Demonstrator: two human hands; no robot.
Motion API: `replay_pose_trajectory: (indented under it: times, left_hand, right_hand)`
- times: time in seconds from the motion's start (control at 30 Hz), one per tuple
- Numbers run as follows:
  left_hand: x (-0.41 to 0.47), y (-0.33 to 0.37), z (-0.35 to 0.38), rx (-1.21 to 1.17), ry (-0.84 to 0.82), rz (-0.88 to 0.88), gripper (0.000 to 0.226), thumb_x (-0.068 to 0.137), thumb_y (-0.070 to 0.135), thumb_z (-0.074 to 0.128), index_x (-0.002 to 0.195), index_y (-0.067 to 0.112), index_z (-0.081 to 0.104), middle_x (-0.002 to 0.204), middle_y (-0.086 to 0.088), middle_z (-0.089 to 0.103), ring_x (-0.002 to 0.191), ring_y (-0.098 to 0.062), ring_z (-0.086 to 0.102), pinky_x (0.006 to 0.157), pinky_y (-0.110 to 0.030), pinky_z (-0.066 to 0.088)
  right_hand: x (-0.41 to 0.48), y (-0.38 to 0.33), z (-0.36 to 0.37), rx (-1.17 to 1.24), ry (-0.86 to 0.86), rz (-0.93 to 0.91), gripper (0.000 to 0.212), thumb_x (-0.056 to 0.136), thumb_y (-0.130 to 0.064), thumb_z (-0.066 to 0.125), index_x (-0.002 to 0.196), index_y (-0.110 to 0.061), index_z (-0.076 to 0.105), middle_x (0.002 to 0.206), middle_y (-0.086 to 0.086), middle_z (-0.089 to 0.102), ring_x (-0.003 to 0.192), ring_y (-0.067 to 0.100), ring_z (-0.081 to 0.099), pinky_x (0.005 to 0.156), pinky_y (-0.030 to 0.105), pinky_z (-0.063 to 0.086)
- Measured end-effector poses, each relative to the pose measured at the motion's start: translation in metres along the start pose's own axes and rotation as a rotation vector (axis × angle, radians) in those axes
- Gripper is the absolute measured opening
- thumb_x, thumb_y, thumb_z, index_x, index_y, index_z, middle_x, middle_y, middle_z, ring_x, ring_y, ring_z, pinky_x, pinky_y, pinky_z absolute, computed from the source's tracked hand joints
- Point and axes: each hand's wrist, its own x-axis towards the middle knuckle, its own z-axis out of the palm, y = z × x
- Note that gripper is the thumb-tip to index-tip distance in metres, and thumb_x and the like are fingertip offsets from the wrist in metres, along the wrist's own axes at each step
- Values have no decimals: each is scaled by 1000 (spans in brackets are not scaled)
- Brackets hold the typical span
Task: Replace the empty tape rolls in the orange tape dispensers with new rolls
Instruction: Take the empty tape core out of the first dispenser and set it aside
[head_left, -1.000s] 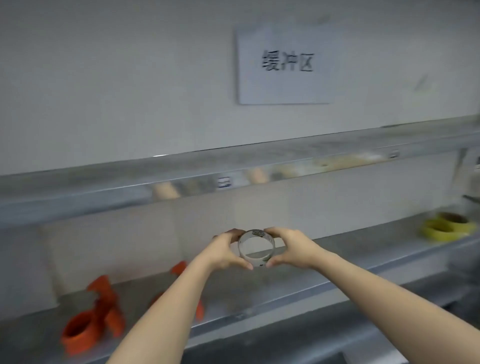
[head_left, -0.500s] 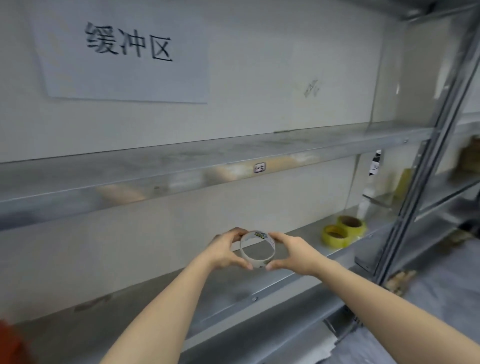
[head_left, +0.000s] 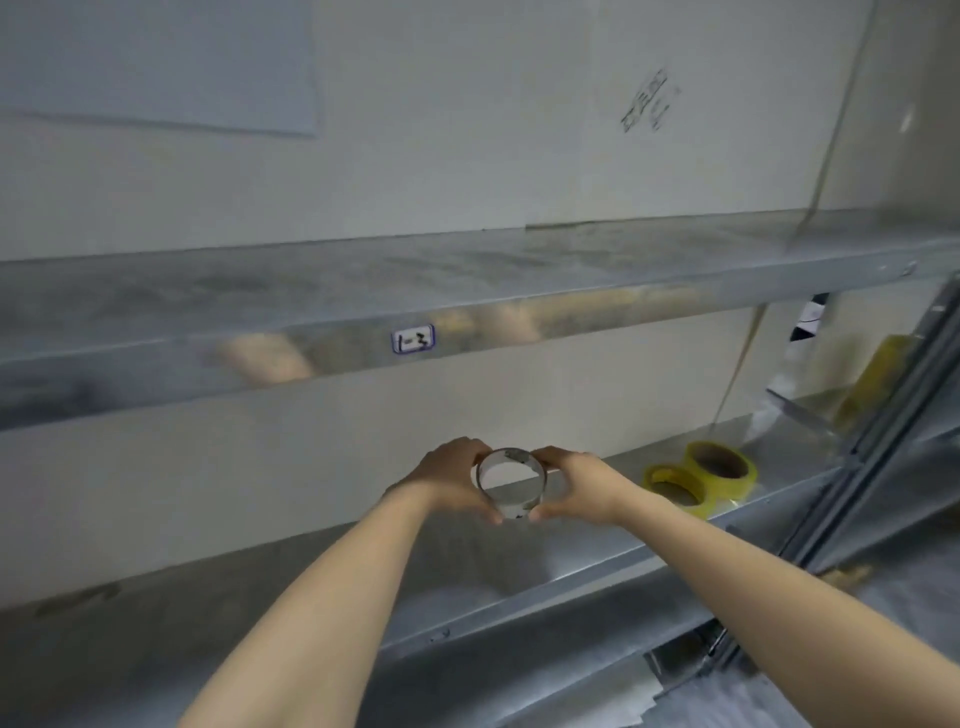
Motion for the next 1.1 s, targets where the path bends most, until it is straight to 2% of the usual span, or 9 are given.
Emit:
replay_pose_trajectory:
  times: [0.13, 0.23, 0.4, 0.63, 0.8, 0.9, 0.97, 1.03, 1.1]
  left_hand:
    - [8, 15, 31, 34, 11, -114, 70, 54, 29, 90, 118, 23, 60, 118, 2, 61, 110, -20, 58, 96, -40, 50]
    - [14, 25, 56, 45, 3, -176, 60, 51, 30, 90, 106, 24, 67, 105, 4, 70, 98, -19, 65, 87, -39, 56]
    - [22, 27, 88, 47, 30, -244, 51, 50, 28, 89, 95, 30, 65, 102, 6, 71, 92, -17, 66, 79, -31, 56]
    - [44, 7, 116, 106, 85, -255, 76, 50, 39, 88, 120, 32, 59, 122, 8, 65, 112, -19, 60, 98, -36, 48]
    - [51, 1, 123, 187, 46, -280, 78, 54, 46, 86, 124, 35, 54, 129, 8, 60, 119, -20, 55, 104, -37, 38]
    - [52, 1, 120, 192, 2, -310, 84, 53, 49, 86, 126, 30, 50, 133, 7, 56, 122, -21, 51, 104, -35, 35]
    - [56, 3, 118, 171, -19, -313, 99, 48, 53, 87, 133, 26, 45, 142, 4, 48, 129, -21, 45, 106, -34, 36]
    - [63, 17, 116, 132, -47, -305, 118, 49, 56, 86, 147, 25, 29, 155, 2, 30, 142, -22, 30, 116, -37, 28]
    - [74, 40, 115, 105, -60, -255, 121, 58, 53, 84, 153, 24, 16, 160, 3, 17, 147, -22, 19, 121, -37, 18]
  right_hand:
    - [7, 30, 4, -29, -69, -45, 80, 64, -42, 81, 131, -19, 45, 129, 2, 59, 120, 23, 53, 100, 40, 44]
    - [9, 54, 10, -15, -126, -71, 81, 63, -41, 81, 132, -20, 44, 130, 2, 58, 120, 23, 53, 99, 40, 45]
    - [10, 88, 28, 5, -170, -85, 83, 63, -46, 79, 134, -23, 41, 132, 1, 57, 121, 22, 53, 99, 40, 45]
    - [27, 113, 52, -10, -144, -137, 80, 67, -44, 77, 134, -24, 40, 131, 0, 57, 120, 24, 53, 100, 35, 43]
    - [38, 119, 61, -61, -177, -190, 74, 68, -46, 76, 130, -24, 44, 130, 0, 58, 118, 23, 54, 101, 34, 39]
    - [35, 119, 57, -54, -178, -194, 85, 69, -48, 75, 139, -22, 36, 139, 1, 50, 126, 24, 47, 107, 35, 32]
    - [31, 125, 47, -12, -159, -167, 95, 68, -52, 75, 144, -21, 28, 146, 1, 43, 132, 24, 41, 111, 34, 29]
    - [25, 131, 30, 16, -131, -148, 97, 68, -54, 74, 146, -22, 25, 150, -1, 38, 136, 24, 36, 113, 34, 27]
    - [19, 140, 10, 23, -99, -140, 97, 68, -55, 73, 146, -23, 25, 152, -3, 35, 138, 23, 33, 114, 34, 27]
